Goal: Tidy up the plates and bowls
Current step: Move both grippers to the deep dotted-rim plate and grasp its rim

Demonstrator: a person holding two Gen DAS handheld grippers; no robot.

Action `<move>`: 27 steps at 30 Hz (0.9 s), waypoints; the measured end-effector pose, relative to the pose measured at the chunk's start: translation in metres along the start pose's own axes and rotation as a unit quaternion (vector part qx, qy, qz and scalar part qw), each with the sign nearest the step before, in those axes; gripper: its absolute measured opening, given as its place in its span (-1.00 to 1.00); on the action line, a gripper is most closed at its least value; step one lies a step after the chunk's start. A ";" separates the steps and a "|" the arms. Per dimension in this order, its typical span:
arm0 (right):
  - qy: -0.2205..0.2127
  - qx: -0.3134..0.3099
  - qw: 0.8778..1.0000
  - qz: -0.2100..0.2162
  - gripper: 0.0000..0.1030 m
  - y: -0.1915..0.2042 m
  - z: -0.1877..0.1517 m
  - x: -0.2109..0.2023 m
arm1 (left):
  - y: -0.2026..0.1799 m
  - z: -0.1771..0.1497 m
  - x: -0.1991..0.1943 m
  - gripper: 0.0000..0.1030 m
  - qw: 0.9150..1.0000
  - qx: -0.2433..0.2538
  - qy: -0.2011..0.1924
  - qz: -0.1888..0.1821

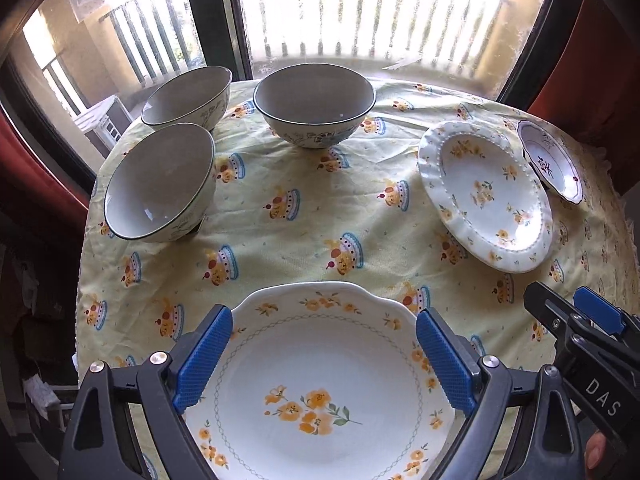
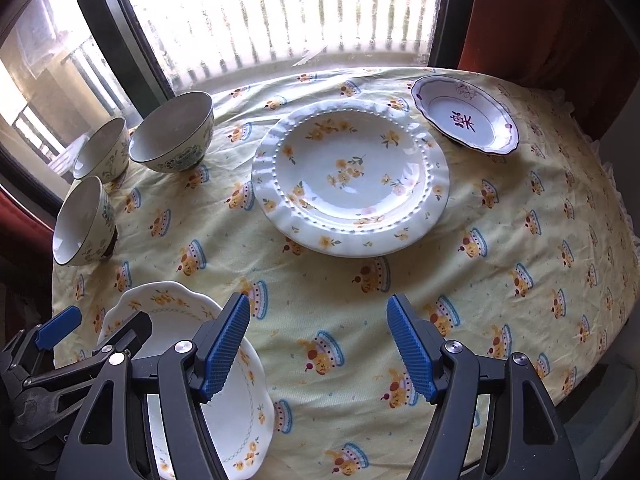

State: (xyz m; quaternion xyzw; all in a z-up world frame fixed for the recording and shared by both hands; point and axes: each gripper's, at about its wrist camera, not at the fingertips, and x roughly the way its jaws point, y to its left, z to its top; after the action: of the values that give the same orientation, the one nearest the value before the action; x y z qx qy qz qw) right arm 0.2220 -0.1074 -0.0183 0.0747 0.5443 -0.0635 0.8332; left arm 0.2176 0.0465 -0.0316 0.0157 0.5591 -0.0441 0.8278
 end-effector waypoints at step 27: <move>0.016 -0.010 1.000 0.021 0.44 -0.106 0.122 0.077 | -0.112 0.097 0.070 0.83 0.999 -0.033 0.002 0.035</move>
State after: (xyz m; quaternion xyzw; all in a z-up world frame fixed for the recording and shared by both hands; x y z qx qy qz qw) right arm 0.3420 -0.2371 -0.0464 0.0785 0.5566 -0.0389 0.8262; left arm 0.3229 -0.0763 -0.0578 0.0074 0.5606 0.0033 0.8280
